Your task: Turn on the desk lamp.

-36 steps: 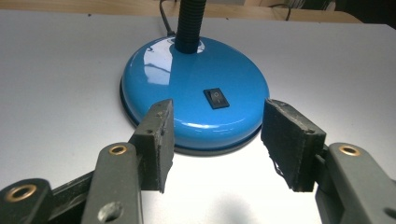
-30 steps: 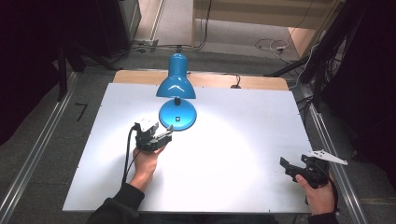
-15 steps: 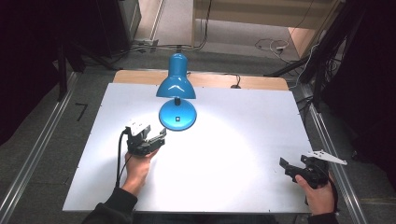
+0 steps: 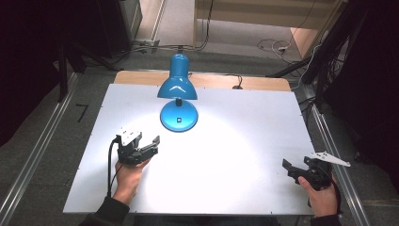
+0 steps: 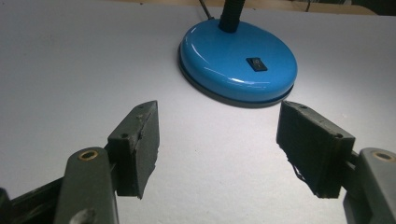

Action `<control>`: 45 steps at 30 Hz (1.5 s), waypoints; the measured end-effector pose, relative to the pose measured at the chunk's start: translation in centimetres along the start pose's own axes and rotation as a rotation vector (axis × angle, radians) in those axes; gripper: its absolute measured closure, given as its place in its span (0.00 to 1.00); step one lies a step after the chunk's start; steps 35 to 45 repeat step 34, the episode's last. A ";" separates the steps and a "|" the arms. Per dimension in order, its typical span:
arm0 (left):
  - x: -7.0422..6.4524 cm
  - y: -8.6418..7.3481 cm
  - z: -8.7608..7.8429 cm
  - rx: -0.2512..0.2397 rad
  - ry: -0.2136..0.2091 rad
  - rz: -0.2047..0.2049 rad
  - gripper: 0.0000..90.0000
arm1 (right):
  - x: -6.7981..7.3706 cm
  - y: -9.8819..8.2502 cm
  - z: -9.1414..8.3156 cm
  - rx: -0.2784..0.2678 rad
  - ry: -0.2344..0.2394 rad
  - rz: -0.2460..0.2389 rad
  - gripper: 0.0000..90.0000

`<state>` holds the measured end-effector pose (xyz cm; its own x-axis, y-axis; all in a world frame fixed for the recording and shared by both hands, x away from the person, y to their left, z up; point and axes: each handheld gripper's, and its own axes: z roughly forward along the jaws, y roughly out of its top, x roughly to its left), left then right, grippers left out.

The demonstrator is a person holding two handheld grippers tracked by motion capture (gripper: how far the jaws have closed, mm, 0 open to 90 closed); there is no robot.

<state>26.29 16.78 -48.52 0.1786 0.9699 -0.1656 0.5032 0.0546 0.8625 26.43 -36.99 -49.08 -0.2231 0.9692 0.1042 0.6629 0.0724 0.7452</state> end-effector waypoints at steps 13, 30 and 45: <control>1.5 -0.8 -1.7 -0.002 0.038 0.002 0.33 | 0.1 0.0 0.0 0.002 -0.004 0.000 0.10; 5.2 -2.5 -4.8 0.018 0.147 -0.018 0.29 | -0.1 -0.3 -0.1 0.011 -0.011 -0.002 0.10; 6.6 -2.9 -4.9 0.062 0.120 -0.089 0.20 | 0.1 -1.1 1.2 0.039 -0.026 -0.001 0.09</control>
